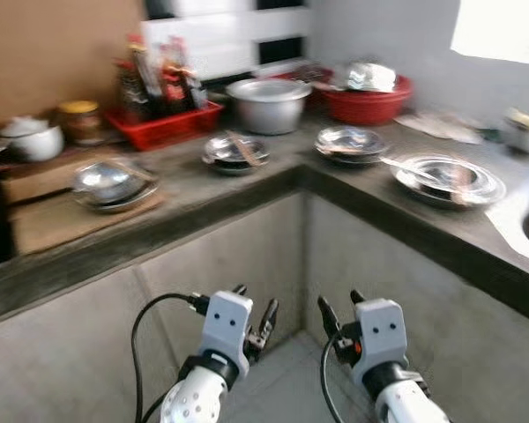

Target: Kitchen organization

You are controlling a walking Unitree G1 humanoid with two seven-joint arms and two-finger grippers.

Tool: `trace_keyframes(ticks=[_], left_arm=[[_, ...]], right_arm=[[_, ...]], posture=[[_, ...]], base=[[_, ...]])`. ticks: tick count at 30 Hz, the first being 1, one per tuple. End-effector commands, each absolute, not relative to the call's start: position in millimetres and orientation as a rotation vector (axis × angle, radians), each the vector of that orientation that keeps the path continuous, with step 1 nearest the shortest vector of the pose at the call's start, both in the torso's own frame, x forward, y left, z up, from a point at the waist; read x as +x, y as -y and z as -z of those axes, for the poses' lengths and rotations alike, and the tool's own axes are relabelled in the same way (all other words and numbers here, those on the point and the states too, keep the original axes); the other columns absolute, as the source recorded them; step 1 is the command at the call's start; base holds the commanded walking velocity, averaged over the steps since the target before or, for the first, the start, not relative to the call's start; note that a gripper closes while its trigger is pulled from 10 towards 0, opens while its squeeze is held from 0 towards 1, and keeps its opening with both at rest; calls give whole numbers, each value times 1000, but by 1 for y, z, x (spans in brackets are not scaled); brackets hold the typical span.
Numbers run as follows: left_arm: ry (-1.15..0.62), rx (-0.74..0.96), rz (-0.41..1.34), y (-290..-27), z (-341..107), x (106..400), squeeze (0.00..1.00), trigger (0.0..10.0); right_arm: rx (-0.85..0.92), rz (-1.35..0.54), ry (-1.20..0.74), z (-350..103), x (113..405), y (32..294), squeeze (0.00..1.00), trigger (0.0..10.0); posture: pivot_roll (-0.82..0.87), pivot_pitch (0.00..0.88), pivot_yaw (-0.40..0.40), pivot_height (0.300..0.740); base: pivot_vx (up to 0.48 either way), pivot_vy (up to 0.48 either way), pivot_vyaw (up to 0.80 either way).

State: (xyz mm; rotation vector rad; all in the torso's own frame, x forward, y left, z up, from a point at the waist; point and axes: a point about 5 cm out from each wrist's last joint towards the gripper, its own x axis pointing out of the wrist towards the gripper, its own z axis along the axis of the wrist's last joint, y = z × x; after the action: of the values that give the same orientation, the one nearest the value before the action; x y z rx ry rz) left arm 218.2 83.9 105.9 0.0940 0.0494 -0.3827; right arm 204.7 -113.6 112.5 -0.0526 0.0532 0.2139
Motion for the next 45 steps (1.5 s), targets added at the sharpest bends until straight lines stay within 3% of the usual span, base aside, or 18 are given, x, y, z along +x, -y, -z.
trace_keyframes(ticks=[1,14,28,43,44,45], left_arm=[[-45,109,367,-89,-108,220,0,10000],[-53,112,378,-86,-108,221,0,10000],[-69,111,372,-85,-106,221,0,10000],[-78,102,375,-86,-104,223,0,10000],[-75,100,379,-86,-104,222,0,10000],[-72,102,385,-85,-104,222,0,10000]], right_arm=[[-37,-237,-39,-115,206,107,0,10000],[-39,-244,-38,-116,209,107,0,10000],[-41,-231,-14,-119,218,112,0,10000],[-85,-127,42,-129,239,132,0,10000],[-81,-108,53,-130,239,136,1000,10000],[-82,-105,59,-131,240,136,1000,10000]], posture=[[-8,0,-4,740],[-12,0,1,740],[-10,0,0,740],[-5,0,-4,740],[-7,0,-3,740],[-7,0,-3,740]], base=[[364,0,800],[348,0,745],[0,0,800],[0,0,34],[0,0,0],[0,0,0]])
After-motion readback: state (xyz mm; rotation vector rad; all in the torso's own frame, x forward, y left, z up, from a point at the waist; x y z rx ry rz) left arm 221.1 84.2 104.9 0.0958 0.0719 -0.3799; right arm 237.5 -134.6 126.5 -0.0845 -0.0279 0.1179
